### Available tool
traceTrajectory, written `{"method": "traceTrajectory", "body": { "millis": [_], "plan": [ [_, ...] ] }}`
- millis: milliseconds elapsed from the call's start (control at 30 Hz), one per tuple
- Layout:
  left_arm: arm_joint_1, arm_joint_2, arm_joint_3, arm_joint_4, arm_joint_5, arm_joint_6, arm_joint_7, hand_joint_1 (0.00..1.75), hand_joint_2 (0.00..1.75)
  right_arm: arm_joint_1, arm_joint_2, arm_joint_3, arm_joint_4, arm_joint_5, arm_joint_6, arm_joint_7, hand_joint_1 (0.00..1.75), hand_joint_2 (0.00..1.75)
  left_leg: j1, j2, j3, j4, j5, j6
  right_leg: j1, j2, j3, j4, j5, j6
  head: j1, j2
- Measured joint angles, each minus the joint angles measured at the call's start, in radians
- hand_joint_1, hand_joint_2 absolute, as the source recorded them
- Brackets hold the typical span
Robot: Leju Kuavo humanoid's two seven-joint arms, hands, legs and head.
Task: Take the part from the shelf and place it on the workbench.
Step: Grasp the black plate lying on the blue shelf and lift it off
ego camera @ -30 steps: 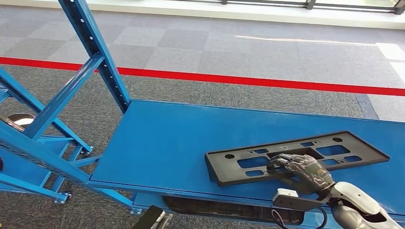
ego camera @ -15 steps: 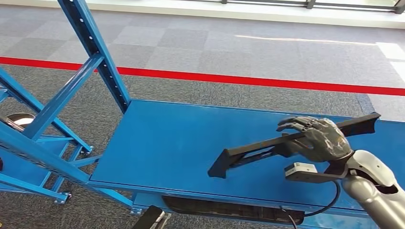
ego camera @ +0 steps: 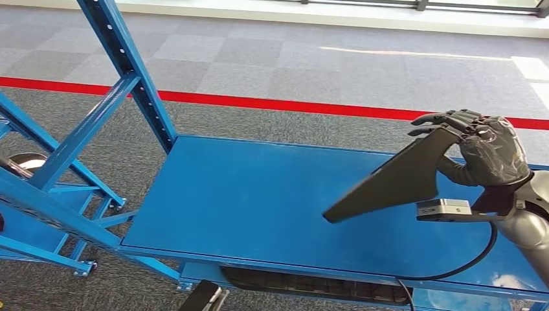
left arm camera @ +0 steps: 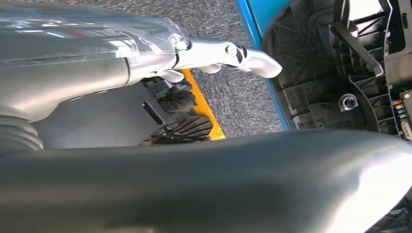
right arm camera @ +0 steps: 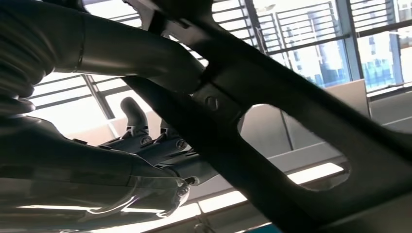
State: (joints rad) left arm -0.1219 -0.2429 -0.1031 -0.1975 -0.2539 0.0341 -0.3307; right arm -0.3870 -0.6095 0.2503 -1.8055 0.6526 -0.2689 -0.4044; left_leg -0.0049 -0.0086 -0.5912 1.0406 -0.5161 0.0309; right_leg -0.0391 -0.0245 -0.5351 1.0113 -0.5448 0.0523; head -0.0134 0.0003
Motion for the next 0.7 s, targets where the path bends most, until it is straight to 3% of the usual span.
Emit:
{"method": "traceTrajectory", "body": {
  "millis": [700],
  "plan": [
    [0.007,0.004,0.005,0.0,0.003,0.025,-0.012,0.0,0.0,-0.017,-0.024,0.019,-0.101,-0.012,-0.028,-0.021,1.75,1.75,0.0,0.0,0.0,0.0,0.0,0.0,0.0,0.0,0.0,0.0,0.0,0.0,0.0,0.0]
  ]
}}
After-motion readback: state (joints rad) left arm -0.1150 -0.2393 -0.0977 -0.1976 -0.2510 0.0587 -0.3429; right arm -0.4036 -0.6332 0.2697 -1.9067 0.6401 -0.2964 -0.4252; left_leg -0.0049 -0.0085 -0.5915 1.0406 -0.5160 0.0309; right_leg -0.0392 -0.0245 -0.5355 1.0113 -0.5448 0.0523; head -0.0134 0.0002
